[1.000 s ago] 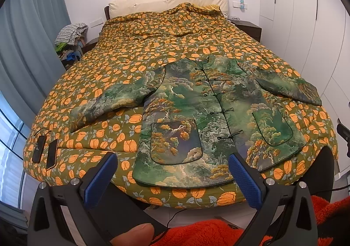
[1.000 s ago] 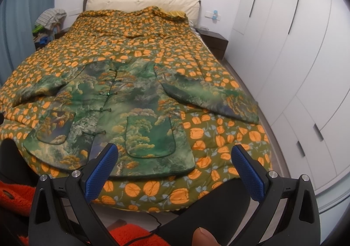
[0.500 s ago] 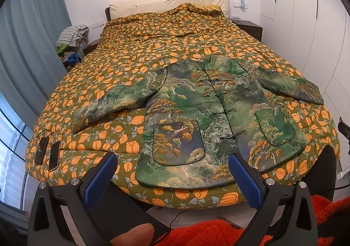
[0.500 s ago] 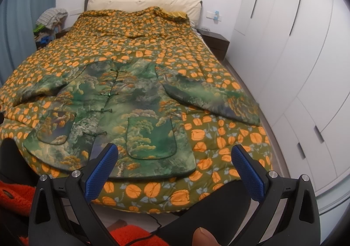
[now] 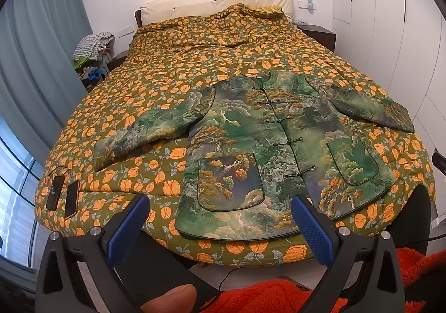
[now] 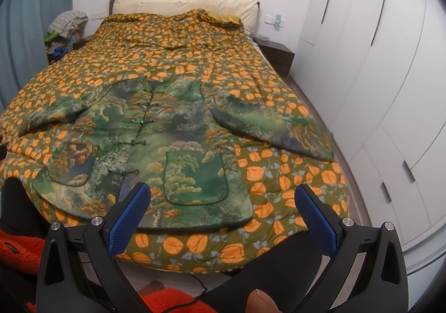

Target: Fold large clothes

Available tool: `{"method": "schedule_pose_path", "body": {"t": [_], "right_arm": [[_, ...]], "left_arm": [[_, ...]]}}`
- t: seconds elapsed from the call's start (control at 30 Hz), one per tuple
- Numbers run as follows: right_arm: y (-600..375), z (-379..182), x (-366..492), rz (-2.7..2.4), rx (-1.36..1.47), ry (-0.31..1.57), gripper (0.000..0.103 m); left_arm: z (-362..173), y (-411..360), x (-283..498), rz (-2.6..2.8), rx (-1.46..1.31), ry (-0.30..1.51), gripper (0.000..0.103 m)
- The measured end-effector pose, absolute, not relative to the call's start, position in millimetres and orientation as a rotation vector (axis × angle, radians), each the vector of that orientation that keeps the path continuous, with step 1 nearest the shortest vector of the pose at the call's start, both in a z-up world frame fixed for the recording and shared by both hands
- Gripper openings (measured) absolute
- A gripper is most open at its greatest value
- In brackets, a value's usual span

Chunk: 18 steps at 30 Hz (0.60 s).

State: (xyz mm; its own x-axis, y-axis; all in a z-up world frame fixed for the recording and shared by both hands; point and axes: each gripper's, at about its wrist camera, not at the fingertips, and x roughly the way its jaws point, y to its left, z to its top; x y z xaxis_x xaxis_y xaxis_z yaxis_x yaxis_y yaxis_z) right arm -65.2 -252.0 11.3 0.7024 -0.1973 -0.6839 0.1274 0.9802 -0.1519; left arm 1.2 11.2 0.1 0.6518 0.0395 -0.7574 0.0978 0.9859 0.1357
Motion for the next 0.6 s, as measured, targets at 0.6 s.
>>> {"method": "schedule_pose_path", "body": {"t": [0.6], "right_arm": [[-250.8,15.5,-63.6,-0.164,-0.089,0.744,0.103]], "left_arm": [[1.4,13.5,3.2,-0.019,0.145,0.834,0.103]]}}
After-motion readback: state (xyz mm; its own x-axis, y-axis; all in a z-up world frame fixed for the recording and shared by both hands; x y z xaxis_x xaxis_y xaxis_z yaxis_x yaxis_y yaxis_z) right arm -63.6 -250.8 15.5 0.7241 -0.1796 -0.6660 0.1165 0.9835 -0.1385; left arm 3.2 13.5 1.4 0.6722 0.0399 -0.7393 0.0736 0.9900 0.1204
